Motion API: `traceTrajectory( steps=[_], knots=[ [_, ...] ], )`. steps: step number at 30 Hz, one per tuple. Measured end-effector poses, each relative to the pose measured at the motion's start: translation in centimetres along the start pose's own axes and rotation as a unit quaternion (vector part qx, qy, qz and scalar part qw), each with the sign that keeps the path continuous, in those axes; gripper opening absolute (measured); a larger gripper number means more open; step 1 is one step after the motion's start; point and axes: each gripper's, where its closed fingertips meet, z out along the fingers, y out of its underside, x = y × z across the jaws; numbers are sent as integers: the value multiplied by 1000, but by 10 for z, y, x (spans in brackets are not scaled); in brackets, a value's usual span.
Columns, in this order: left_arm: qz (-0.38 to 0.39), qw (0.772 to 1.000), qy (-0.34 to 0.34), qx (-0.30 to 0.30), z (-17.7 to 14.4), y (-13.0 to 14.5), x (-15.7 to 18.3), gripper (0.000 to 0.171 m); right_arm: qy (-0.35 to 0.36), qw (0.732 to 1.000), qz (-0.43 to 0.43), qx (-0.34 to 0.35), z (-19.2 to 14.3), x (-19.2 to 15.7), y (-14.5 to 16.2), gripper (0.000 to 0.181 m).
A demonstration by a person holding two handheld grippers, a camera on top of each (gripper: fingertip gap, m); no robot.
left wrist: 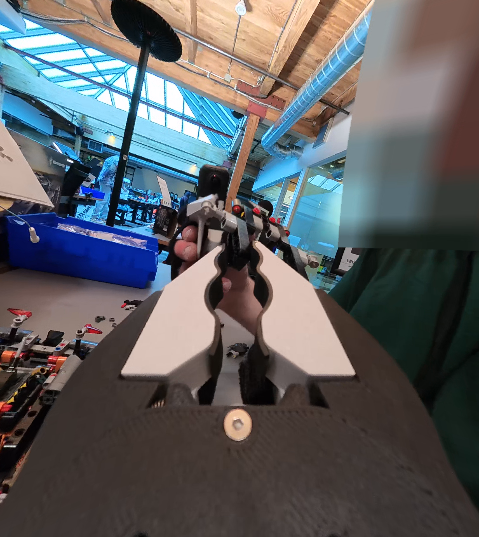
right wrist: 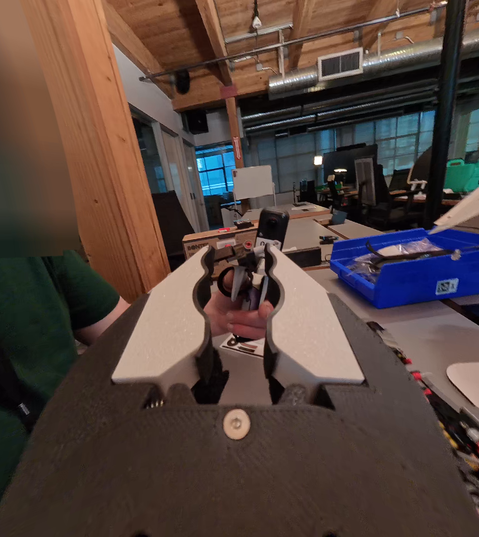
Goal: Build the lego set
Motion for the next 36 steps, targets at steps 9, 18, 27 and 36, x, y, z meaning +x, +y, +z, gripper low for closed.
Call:
traceTrajectory(
  steps=[9,18,27,36],
  knots=[
    [2,993,-77,-86,8,24,-16,13,177,959,-23,-219,-87,-16,28,40],
    [-40,957,-230,-174,-2,102,-26,13,291,849,70,-436,-194,-71,147,46],
    [-52,897,-373,-233,-34,149,-33,13,325,813,100,-473,-207,-73,202,33],
    [-52,861,-423,-276,-56,166,-31,13,324,825,50,-461,-180,-64,181,33]
  ],
)
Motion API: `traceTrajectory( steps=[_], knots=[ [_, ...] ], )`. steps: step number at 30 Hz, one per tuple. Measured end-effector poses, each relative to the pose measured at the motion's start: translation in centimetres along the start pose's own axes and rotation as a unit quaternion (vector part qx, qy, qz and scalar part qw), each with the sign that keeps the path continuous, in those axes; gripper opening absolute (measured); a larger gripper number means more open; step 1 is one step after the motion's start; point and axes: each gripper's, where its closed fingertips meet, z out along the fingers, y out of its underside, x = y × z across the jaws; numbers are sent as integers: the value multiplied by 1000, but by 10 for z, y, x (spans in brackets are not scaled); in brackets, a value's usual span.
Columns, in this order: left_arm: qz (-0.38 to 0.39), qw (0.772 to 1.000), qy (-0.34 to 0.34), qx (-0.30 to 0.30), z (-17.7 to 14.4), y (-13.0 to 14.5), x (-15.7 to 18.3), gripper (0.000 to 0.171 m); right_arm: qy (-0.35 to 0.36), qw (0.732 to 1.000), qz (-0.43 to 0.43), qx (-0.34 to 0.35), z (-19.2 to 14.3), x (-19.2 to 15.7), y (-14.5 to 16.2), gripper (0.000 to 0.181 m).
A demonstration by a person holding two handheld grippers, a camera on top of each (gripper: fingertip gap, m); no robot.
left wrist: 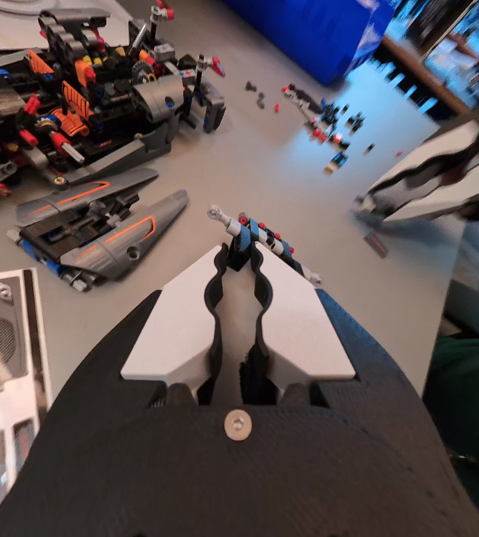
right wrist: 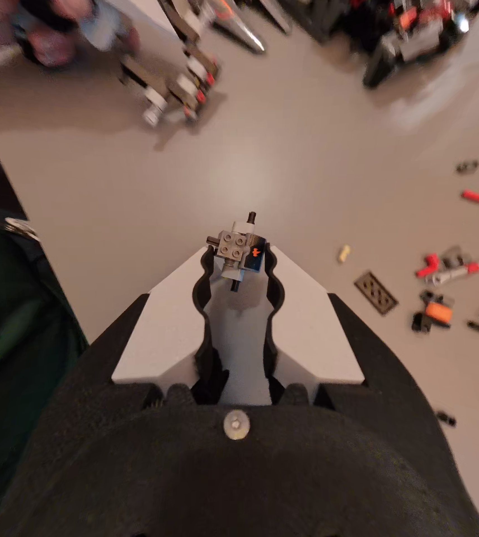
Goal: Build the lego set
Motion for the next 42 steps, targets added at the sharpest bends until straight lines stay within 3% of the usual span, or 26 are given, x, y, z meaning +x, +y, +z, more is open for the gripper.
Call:
traceTrajectory(
  steps=[4,10,12,16,18,22,26,29,32,34,39,42],
  knots=[
    [6,1000,-9,-7,-1,3,-1,13,-53,997,-45,11,20,-34,-36,33],
    [10,1000,1,14,-5,-1,2,13,-100,991,-82,-34,66,-65,-42,34],
    [9,999,5,31,-9,-5,2,13,-95,991,-81,-40,72,-63,-40,45],
    [26,997,2,76,-15,-18,3,12,-92,994,-49,18,58,-57,-60,45],
    [53,992,11,113,-19,-30,13,12,-130,988,14,78,45,-57,-82,41],
    [90,974,26,206,-26,-60,38,12,-258,932,164,196,24,-61,-125,36],
    [124,954,0,272,-38,-83,44,12,-323,881,227,262,9,-53,-146,24],
    [133,941,-7,312,-46,-95,48,12,-327,877,241,257,13,-49,-146,37],
    [161,929,-27,332,-50,-102,54,9,-376,842,258,288,1,-55,-159,37],
    [168,923,-36,345,-54,-107,54,9,-383,839,254,291,-1,-56,-162,28],
    [232,908,-77,340,-52,-108,62,6,-430,802,271,314,-13,-55,-173,29],
    [265,897,-105,336,-49,-108,66,5,-433,797,272,322,-13,-52,-173,16]
  ],
)
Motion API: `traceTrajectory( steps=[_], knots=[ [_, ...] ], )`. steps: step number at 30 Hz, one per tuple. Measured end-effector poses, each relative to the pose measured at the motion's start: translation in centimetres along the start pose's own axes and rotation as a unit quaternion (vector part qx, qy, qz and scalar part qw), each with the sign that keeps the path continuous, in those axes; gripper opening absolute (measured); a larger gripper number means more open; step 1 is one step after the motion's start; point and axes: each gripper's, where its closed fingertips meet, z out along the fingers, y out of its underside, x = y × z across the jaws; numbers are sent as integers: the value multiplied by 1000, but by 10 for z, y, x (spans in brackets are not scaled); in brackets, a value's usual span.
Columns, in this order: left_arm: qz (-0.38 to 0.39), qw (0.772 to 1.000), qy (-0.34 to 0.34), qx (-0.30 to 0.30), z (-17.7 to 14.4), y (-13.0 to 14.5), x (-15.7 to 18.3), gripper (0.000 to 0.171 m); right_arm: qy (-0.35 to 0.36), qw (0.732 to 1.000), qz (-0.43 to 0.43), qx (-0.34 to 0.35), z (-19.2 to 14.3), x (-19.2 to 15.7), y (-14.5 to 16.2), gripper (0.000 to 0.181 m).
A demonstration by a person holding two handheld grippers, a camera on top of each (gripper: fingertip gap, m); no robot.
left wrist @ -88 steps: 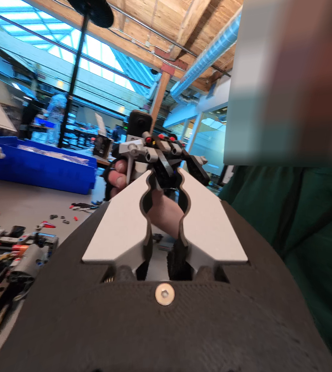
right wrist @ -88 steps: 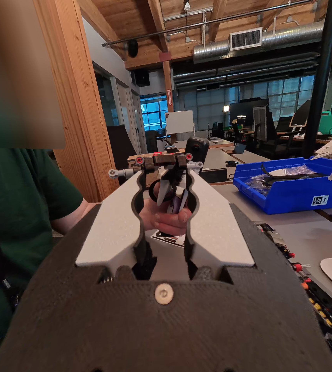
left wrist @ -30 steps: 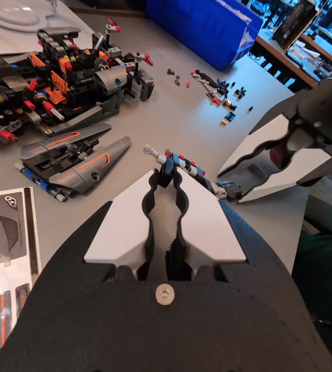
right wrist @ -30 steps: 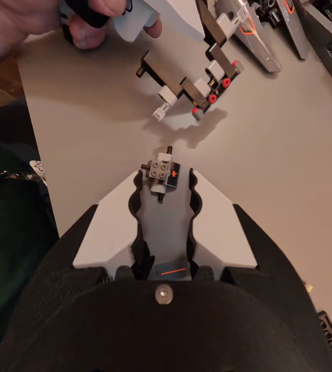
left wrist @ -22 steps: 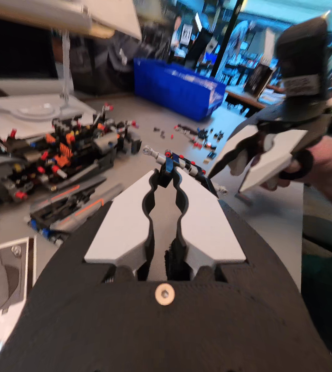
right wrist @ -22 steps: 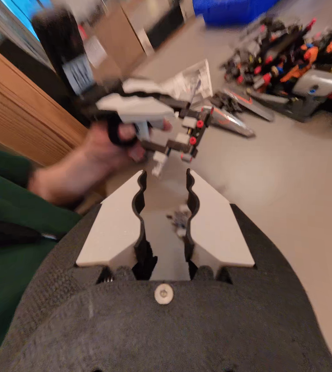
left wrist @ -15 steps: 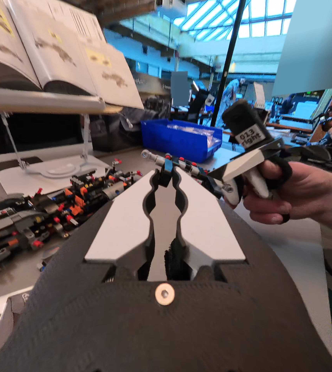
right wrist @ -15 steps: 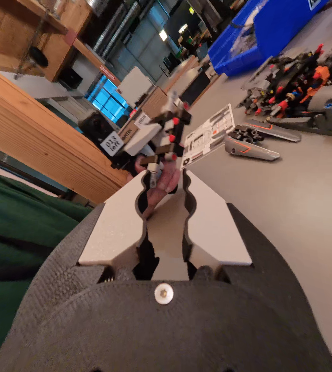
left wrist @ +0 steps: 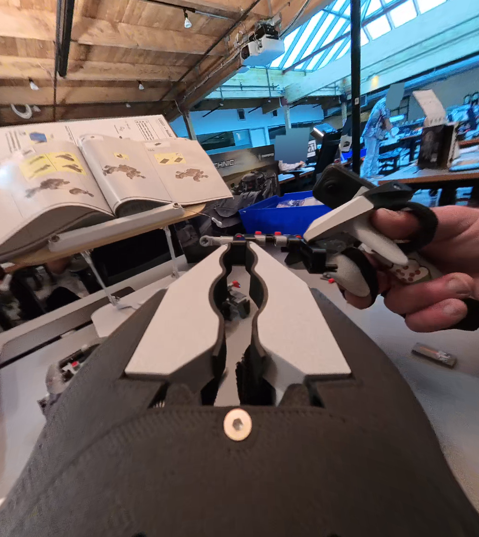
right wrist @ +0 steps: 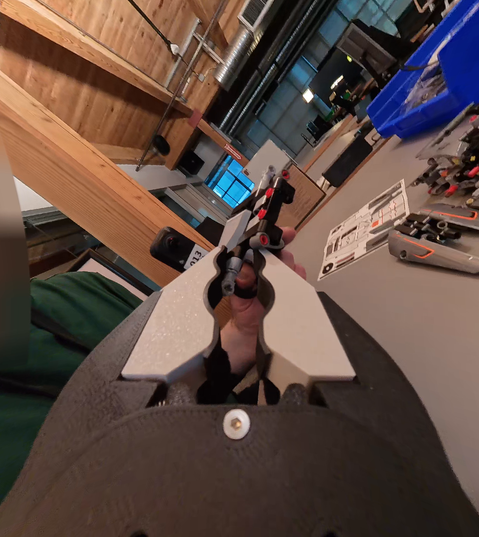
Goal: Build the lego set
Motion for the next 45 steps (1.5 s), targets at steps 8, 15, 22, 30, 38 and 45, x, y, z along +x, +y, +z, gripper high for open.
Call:
traceTrajectory(
  steps=[8,15,22,30,38,45],
  knots=[
    [-22,1000,20,-2,-14,-8,-4,28,52,993,-90,-56,-10,5,-1,7],
    [-113,972,178,-108,-13,1,8,57,92,931,-260,-240,-9,1,14,8],
    [-213,912,331,-115,-11,-5,42,8,79,900,-302,-305,-2,-1,25,8],
    [-280,894,337,-90,-14,-2,35,5,71,916,-294,-265,2,5,19,7],
    [-229,918,304,-108,-26,-1,6,6,73,937,-269,-209,-20,4,-8,7],
    [-353,886,274,-125,-15,26,1,5,185,865,-283,-371,-44,69,34,7]
  ],
)
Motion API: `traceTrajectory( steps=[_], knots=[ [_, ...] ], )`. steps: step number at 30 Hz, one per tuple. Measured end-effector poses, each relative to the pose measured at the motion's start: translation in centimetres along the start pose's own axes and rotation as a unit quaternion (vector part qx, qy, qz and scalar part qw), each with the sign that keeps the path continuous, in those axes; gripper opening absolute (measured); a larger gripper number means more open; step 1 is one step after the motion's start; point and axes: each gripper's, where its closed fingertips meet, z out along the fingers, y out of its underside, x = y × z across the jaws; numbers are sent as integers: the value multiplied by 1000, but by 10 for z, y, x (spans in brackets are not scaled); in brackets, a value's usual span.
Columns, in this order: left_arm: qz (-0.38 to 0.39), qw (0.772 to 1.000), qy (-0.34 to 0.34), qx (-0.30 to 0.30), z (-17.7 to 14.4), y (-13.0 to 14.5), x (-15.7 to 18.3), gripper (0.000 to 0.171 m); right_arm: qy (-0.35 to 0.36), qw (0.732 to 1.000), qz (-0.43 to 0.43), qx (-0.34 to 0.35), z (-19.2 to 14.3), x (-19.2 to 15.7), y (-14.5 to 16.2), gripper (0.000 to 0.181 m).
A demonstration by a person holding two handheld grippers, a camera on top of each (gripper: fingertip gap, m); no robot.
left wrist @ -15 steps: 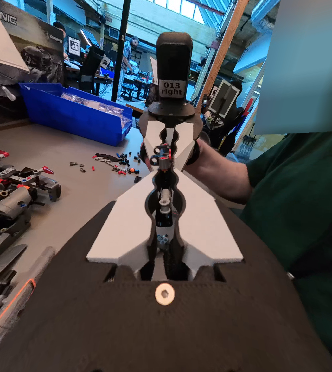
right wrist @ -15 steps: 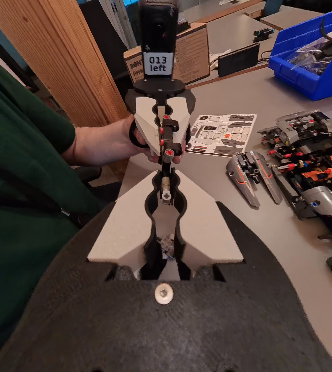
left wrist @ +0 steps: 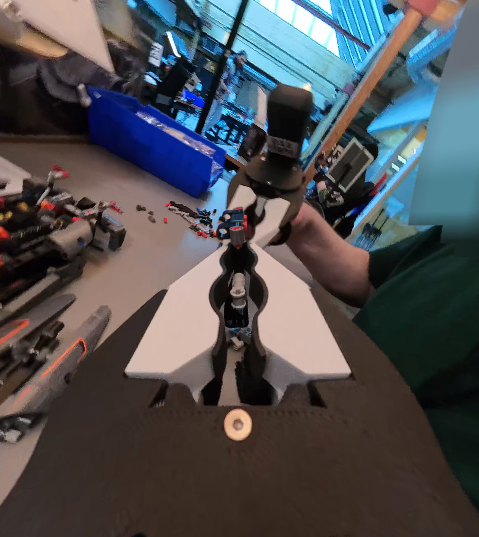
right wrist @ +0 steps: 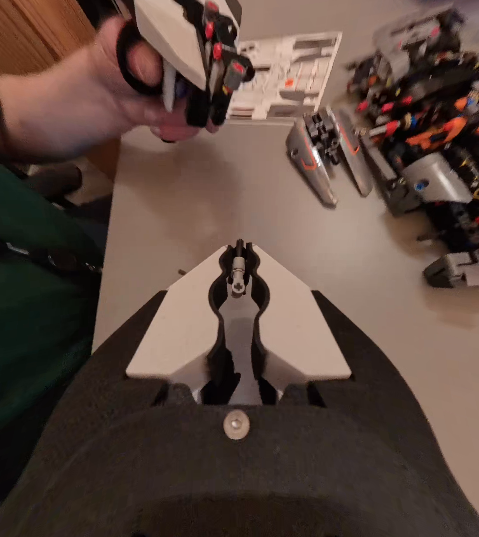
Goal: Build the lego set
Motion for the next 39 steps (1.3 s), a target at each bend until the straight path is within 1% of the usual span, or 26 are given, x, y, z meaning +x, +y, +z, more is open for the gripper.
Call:
traceTrajectory(
  steps=[2,3,7,9,10,12,14,16,17,19,21,24,26,28,31,33,35,39],
  knots=[
    [-59,998,6,18,0,8,-8,5,-6,1000,21,-22,8,3,13,8],
    [-80,996,-5,31,0,10,-14,5,-17,999,38,-27,11,4,19,8],
    [-134,990,-12,36,5,24,-22,5,-23,996,72,-47,22,11,38,8],
    [-147,989,-17,27,6,30,-24,5,-19,995,83,-55,26,13,45,13],
    [-152,988,-22,28,6,31,-26,5,-17,995,84,-55,28,13,46,21],
    [-160,986,-21,36,6,30,-26,5,5,995,76,-58,27,17,48,27],
    [-167,985,-24,46,7,29,-27,5,48,997,58,-34,18,23,37,29],
    [-171,984,-22,53,8,28,-25,5,79,996,32,6,5,18,18,28],
    [-174,982,-24,67,7,25,-25,5,87,996,23,15,1,13,11,28],
    [-175,982,-23,71,8,25,-23,5,93,995,3,25,-2,2,1,27],
    [-173,981,-28,78,9,24,-23,5,90,995,-4,33,1,-7,-6,31],
    [-183,979,-15,91,12,23,-19,5,85,994,0,63,8,-13,-21,37],
    [-193,976,-9,106,14,21,-16,5,98,991,-3,88,14,-11,-31,39],
    [-195,973,-4,123,15,19,-13,5,113,986,11,120,16,-6,-43,35],
    [-199,970,-3,143,16,17,-10,5,142,976,8,163,12,-1,-57,22],
    [-196,969,-9,150,18,18,-8,4,173,972,-18,155,11,1,-60,13],
    [-196,967,-20,162,18,18,-10,5,203,969,-36,140,12,5,-60,11],
    [-195,965,-10,173,18,17,-8,8,209,967,-45,139,10,6,-62,9]
  ],
)
